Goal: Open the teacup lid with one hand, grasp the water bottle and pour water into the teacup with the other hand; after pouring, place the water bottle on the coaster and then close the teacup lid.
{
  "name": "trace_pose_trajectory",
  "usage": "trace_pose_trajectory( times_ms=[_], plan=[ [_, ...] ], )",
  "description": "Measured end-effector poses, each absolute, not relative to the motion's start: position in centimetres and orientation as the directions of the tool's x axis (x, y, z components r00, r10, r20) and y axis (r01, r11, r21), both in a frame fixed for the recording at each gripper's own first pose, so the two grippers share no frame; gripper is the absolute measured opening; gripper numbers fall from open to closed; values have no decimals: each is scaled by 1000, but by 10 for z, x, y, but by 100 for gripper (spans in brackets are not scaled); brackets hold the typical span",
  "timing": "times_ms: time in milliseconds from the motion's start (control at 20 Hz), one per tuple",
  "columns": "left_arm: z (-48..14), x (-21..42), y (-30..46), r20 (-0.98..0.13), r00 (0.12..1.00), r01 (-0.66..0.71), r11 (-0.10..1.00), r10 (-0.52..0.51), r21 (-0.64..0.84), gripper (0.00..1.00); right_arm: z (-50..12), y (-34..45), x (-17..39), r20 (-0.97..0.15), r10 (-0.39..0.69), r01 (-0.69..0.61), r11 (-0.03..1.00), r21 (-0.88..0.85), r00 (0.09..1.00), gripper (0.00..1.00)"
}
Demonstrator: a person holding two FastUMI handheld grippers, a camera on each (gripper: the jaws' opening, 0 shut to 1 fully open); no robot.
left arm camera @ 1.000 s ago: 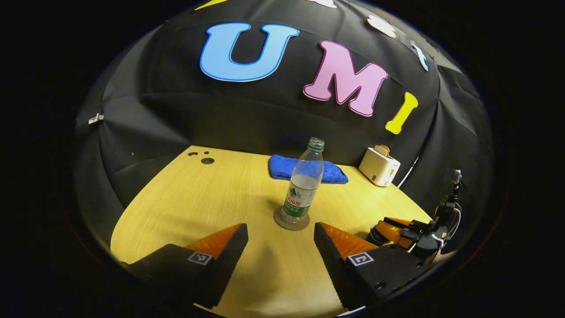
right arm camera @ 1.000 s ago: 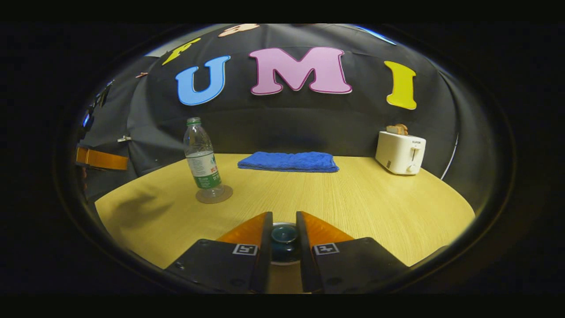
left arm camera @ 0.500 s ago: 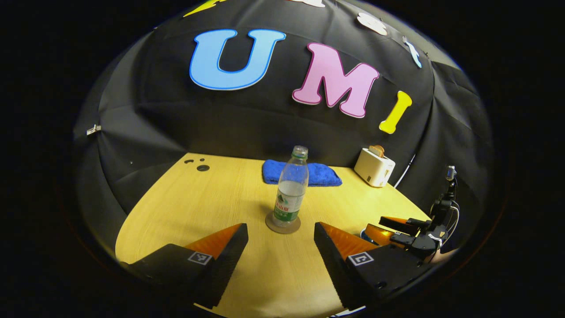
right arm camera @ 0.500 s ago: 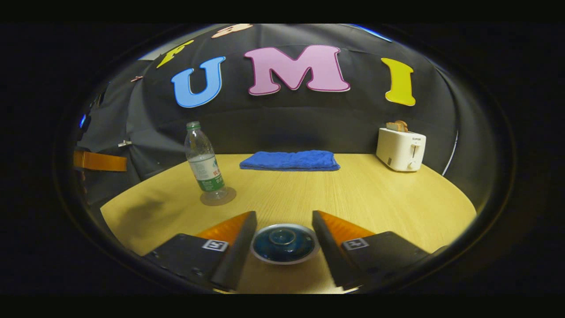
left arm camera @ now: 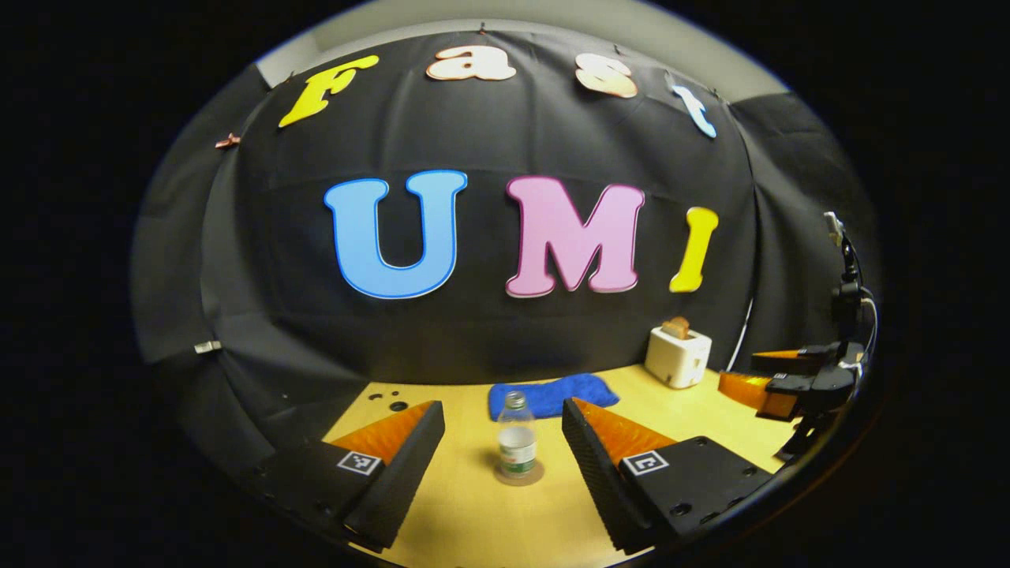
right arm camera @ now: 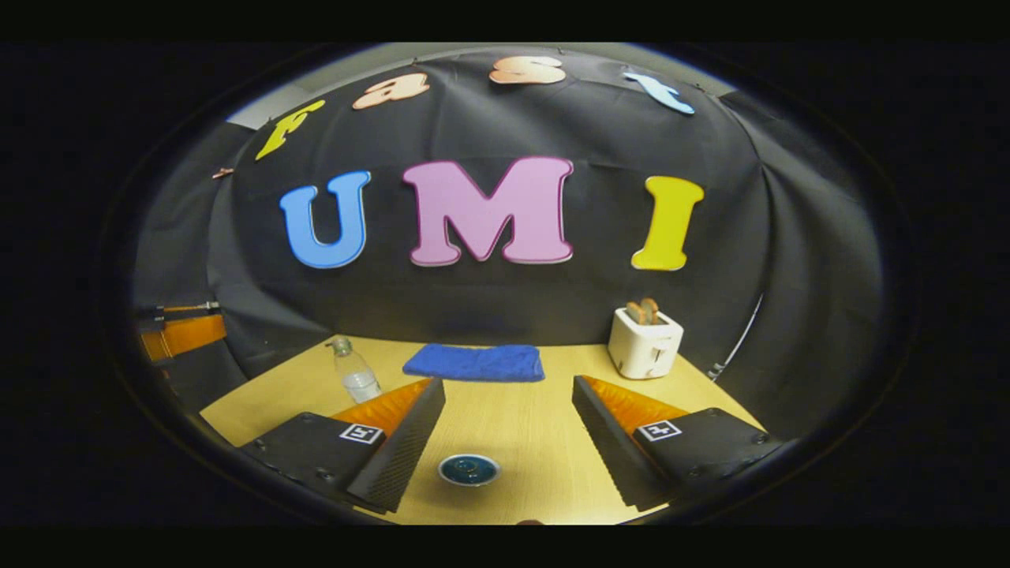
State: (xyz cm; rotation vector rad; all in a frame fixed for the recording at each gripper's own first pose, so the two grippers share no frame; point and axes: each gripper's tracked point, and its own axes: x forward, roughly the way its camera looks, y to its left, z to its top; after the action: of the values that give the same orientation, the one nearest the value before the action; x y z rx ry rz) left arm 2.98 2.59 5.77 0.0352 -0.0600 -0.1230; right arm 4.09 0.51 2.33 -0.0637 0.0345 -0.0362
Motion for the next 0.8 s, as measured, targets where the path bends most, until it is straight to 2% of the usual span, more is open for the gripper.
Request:
trace_pose_trajectory(
  times_ms=[200,300,400,500,650,800],
  plan=[
    [66,-11,36,115,993,20,999,-24,33,95,50,14,-5,29,-84,84,996,-23,996,100],
    [49,-39,38,89,996,-7,1000,9,-18,95,34,28,-32,-10,-97,96,995,-14,995,98],
    [35,-52,44,39,999,24,1000,-23,-15,95,28,50,-48,-47,-76,76,997,-8,996,99],
    [41,-55,65,45,999,15,1000,-15,6,95,32,64,-54,-43,-62,61,997,-40,997,99],
    [27,-70,74,30,997,65,997,-66,32,96,38,80,-59,-36,-50,47,995,-86,998,99],
    [24,-73,88,42,997,70,997,-71,30,96,51,98,-64,-25,-26,24,998,-66,999,99]
  ],
)
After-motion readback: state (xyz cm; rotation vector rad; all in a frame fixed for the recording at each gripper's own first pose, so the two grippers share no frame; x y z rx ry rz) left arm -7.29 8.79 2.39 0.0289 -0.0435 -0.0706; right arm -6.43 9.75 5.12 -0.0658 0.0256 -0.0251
